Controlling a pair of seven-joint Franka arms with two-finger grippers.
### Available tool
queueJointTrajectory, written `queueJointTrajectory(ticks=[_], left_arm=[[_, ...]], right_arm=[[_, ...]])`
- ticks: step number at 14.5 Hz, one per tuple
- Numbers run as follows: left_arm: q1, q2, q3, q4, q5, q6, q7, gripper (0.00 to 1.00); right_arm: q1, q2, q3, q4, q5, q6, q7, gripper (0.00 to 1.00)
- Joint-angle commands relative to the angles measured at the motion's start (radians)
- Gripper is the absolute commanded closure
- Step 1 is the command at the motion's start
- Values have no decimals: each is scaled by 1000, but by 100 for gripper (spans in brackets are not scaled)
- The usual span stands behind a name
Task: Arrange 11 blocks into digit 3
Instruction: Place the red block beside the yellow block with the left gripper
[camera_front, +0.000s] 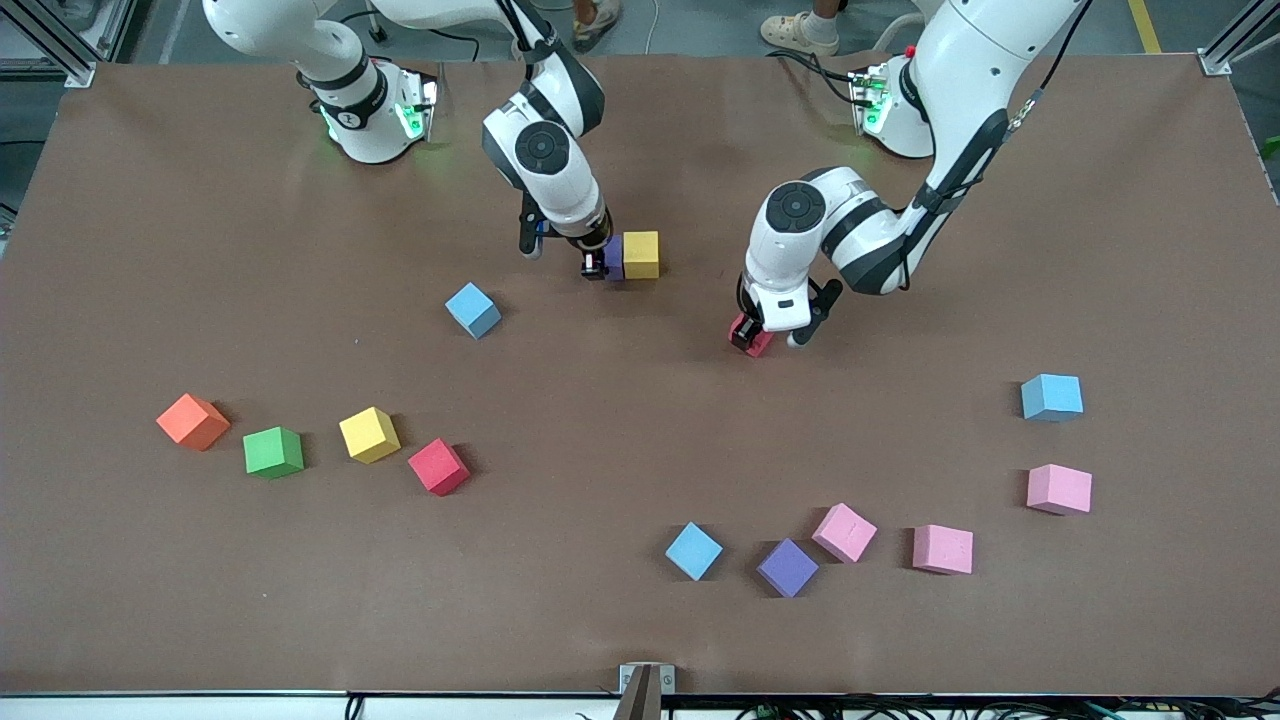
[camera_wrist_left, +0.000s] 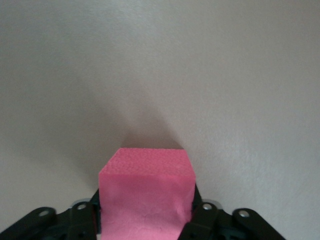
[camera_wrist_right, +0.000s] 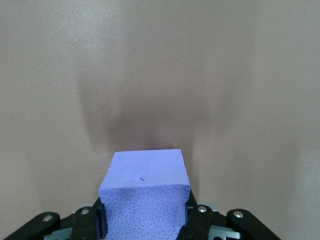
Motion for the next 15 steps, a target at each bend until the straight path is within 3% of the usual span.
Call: queueJointTrajectory(ticks=[1,6,7,8,9,15], left_arm=[[-11,-33,-24,36,7,-106,-213,91],[-6,-29,-101,49,4,-131,-609,93],[-14,-26,-106,43,4,-131,-668,93],[-17,-23,-118,37,4,-131,-693,93],[-15,-4,-138,37,2,-131,-717,93],[-64,40,-198,35,4,-131,-869,93]], right_arm=[[23,-29,-3,-38,20,15,18,100],[26,-28,-3,-38,20,15,18,98],[26,-28,-3,-38,20,12,18,90],[24,-28,-3,-35,20,6,15,36],[24,-25,-3,-33,20,0,21,3],[1,-28,-4,-26,17,-1,24,0]])
